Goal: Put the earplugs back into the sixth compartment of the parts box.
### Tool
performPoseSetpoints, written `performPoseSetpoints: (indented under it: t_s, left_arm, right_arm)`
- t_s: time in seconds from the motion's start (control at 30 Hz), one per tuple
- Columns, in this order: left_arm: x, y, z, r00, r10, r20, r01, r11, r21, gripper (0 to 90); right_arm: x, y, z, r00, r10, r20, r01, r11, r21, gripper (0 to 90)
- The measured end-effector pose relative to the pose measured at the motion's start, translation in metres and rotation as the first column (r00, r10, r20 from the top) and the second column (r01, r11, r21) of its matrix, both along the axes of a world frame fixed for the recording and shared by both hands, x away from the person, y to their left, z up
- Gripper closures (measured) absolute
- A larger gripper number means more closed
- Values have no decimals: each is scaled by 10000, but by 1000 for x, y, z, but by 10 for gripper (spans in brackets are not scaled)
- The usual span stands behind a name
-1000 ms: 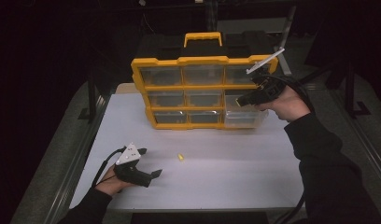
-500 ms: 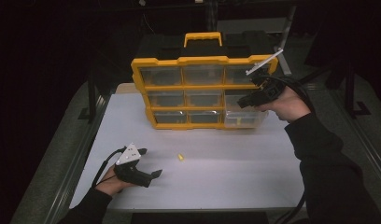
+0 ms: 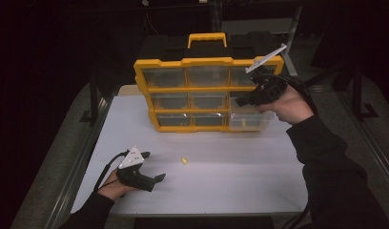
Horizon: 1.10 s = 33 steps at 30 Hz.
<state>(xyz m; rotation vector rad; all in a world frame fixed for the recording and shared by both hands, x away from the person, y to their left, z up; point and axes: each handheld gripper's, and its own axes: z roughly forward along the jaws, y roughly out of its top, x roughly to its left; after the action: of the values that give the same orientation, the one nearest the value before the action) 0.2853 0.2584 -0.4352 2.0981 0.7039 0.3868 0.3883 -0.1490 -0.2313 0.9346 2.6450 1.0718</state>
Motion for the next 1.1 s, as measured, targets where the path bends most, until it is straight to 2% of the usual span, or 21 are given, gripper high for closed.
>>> performPoseSetpoints:
  t_s: [0.2,0.63,0.9,1.1]
  left_arm:
    - [0,0,0,10000,3,4,-3,10000,-18,4]
    - [-1,1,0,10000,-16,-6,16,10000,2,4]
    - [-1,1,1,10000,-9,1,9,10000,-32,4]
    - [-1,1,1,10000,-7,18,7,10000,-35,4]
  right_arm:
    - [-3,19,4,9990,427,139,-429,9989,175,888]
    - [-4,57,1,9962,822,288,-834,9956,433,868]
    - [-6,79,-7,9946,993,293,-1007,9937,490,766]
    - [-7,91,-14,9946,867,567,-900,9942,589,603]
